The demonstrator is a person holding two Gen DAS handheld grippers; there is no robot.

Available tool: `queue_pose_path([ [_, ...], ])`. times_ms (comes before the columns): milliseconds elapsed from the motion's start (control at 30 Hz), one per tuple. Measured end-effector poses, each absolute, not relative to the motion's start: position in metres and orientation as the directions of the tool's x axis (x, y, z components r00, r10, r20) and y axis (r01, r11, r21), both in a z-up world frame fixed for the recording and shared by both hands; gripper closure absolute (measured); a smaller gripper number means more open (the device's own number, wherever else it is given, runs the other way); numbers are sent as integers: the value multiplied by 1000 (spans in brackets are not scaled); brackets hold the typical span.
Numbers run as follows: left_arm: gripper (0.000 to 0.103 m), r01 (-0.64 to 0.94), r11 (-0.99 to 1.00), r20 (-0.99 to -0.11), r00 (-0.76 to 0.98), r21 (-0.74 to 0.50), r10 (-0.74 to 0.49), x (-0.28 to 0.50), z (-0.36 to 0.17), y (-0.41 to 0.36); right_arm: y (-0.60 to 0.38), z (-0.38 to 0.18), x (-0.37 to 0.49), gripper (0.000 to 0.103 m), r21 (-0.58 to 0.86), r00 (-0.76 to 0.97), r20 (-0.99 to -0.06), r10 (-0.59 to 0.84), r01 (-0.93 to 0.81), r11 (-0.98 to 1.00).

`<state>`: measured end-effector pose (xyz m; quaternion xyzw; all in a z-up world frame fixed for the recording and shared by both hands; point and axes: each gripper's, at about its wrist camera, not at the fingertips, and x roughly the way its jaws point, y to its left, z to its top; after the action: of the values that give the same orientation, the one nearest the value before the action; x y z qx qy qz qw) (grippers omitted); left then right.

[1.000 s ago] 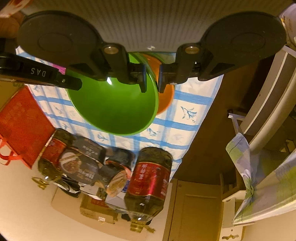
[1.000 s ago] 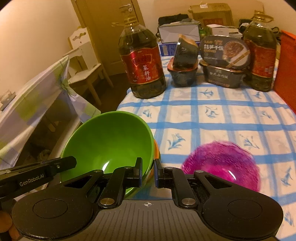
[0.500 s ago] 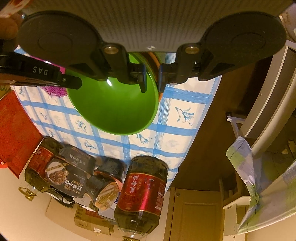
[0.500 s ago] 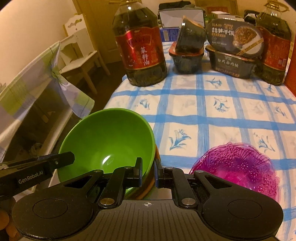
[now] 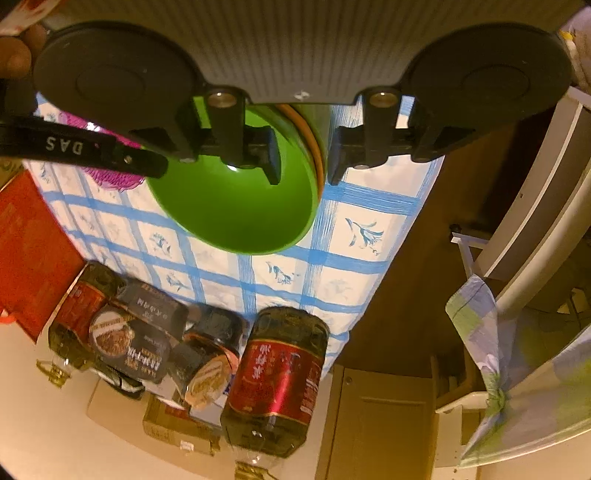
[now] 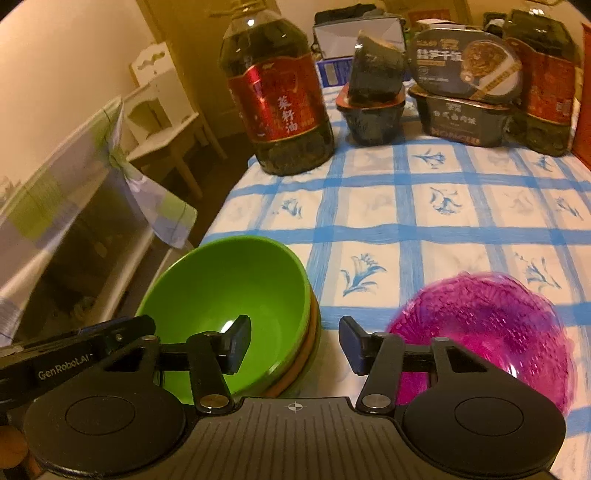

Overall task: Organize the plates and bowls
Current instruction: 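Carry the green bowl and set it onto the orange bowl, then open the left tool and bring it back to the bowl stack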

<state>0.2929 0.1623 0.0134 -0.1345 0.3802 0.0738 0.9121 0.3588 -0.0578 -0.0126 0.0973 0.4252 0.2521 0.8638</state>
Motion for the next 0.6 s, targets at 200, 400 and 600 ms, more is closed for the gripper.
queue_pose_path([
  [200, 60, -263, 934, -678, 734, -240, 32, 258, 27, 155, -84, -7, 321, 47, 415, 518, -675, 526, -322, 851],
  [400, 51, -265, 930, -671, 741, -254, 28, 217, 34, 137, -102, -2, 271, 43, 375, 526, -694, 492, -319, 870],
  [600, 44, -246, 934, -686, 728, -258, 2, 177, 31, 109, -125, 2, 224, 36, 341, 548, -707, 447, -289, 895],
])
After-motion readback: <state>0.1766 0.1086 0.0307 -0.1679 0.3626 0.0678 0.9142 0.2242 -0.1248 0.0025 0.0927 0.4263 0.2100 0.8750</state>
